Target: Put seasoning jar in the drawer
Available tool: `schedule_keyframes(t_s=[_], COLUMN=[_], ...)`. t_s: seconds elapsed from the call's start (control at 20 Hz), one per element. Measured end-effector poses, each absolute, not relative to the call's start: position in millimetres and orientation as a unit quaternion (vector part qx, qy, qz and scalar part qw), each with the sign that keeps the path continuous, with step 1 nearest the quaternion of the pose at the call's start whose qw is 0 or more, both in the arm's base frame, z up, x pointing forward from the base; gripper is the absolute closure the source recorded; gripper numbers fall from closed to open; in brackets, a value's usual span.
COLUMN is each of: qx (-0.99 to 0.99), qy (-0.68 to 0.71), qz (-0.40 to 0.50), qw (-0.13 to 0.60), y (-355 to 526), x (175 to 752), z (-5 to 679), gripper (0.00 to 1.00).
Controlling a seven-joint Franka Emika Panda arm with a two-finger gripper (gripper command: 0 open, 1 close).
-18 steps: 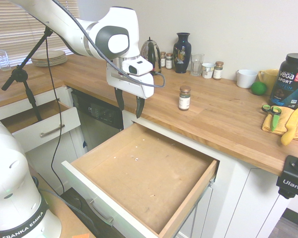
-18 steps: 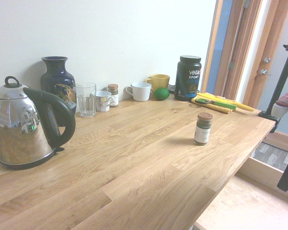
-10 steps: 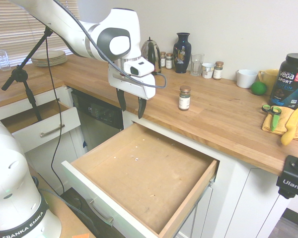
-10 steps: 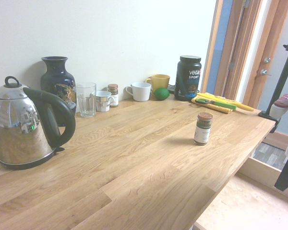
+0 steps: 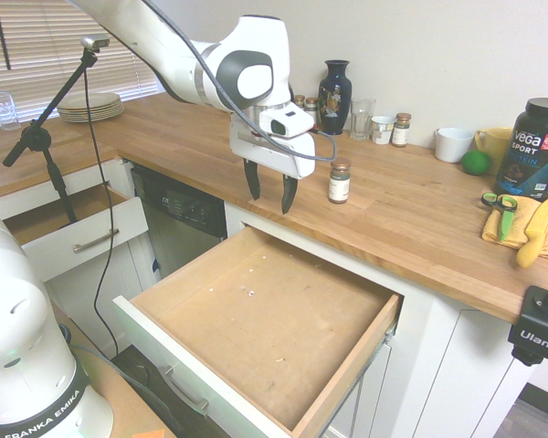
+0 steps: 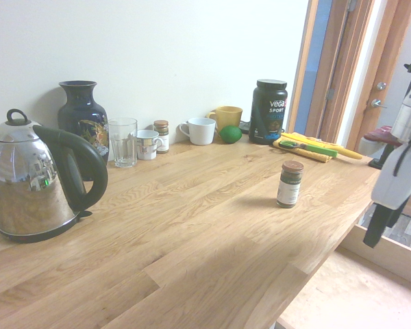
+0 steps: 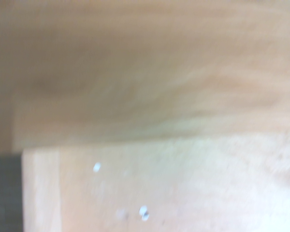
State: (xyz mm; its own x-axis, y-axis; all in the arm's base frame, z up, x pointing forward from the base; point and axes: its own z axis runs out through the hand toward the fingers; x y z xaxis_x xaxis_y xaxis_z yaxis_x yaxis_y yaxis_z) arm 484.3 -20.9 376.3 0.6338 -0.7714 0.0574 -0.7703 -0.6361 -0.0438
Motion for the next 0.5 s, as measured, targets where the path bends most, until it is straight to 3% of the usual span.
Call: schedule_keyframes(t_s=[0.5], qx=[-0.9], qy=[0.436], qz=[-0.033], qw=[0.001], y=[-40.9], x=[545.3], z=[373.9], gripper=[0.0])
